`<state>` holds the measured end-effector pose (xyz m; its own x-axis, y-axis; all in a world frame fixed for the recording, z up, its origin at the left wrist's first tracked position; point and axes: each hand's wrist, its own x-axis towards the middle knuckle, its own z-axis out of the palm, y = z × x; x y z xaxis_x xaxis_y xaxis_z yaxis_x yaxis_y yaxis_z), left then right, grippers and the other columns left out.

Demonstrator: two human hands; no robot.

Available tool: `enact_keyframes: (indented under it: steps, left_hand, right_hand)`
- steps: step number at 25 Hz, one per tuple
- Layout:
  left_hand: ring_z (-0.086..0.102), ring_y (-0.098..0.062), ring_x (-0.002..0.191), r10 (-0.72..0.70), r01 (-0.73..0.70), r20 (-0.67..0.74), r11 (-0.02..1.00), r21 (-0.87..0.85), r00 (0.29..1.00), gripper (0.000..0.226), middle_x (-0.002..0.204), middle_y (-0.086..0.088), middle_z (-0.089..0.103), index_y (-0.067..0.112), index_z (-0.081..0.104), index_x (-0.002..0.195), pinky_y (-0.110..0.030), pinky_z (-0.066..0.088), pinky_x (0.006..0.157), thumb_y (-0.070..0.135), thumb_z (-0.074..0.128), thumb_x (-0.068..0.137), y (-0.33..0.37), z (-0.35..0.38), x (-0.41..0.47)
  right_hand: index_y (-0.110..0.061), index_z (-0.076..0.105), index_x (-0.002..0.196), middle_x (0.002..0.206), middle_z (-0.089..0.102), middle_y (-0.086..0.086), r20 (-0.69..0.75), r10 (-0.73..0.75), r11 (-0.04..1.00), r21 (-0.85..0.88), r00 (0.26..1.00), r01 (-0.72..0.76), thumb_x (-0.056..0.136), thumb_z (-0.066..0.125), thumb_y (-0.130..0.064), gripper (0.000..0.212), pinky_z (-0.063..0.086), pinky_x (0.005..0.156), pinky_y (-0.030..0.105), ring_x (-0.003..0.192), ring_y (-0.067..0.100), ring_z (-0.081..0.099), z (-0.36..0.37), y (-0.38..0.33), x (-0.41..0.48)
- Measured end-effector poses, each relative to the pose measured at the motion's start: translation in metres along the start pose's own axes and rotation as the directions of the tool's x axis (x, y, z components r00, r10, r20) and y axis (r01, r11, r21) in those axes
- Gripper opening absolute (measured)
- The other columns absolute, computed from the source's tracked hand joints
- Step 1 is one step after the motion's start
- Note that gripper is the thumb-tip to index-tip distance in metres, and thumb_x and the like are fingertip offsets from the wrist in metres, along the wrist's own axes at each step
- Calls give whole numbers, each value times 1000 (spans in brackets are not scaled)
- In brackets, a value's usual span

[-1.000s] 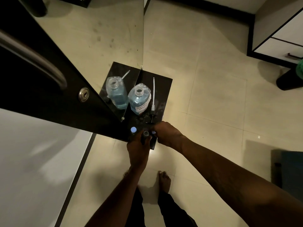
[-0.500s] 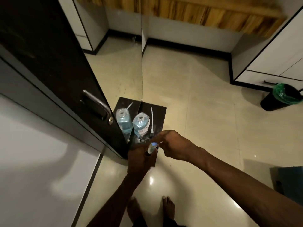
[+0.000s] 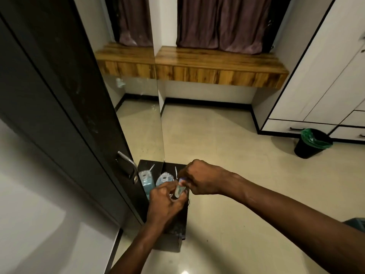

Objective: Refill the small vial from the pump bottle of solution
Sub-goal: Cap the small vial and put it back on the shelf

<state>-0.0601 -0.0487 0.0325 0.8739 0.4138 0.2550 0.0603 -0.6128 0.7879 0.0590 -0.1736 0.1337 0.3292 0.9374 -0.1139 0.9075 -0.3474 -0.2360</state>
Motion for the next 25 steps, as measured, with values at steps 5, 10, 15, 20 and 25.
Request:
enact_keyframes:
  steps: [5,10,15,20,25]
  left_hand:
    - [65,-5,68,24,-25,-42,999,-26,999,8,73,9,69,24,72,80,-26,56,62,25,80,80,15,0,7]
    - [66,-13,74,8,-9,-10,998,-64,1000,13,71,9,67,26,72,79,-42,57,64,39,75,81,11,6,14]
    - [65,-12,69,48,-51,-54,998,-42,997,9,69,8,67,24,71,78,-41,57,64,30,78,79,14,6,12]
    - [66,-12,71,25,-27,-29,997,-68,999,12,69,10,67,29,71,76,-39,57,61,39,74,82,13,3,13]
    - [68,-7,74,51,-53,-42,998,-42,998,15,78,11,71,26,76,89,-34,60,64,40,73,83,15,-3,14]
  right_hand:
    - [-17,65,85,78,68,6,-144,151,988,-6,978,-154,99,32,-71,65,56,67,39,68,27,61,-11,-4,-8]
    - [-20,72,112,102,74,4,3,62,998,19,998,-62,86,66,-17,27,58,77,38,93,25,68,-32,-9,-15]
    - [-18,71,102,87,73,6,-66,206,978,-3,976,-207,97,40,-68,59,59,72,42,78,28,68,-23,-4,-11]
    - [-17,71,117,101,74,4,-1,53,998,22,999,-53,87,67,-13,30,59,76,36,91,22,69,-34,-10,-10]
    - [-14,72,93,77,70,5,-85,189,982,2,978,-190,96,53,-59,49,59,64,38,70,25,67,-35,-11,-5]
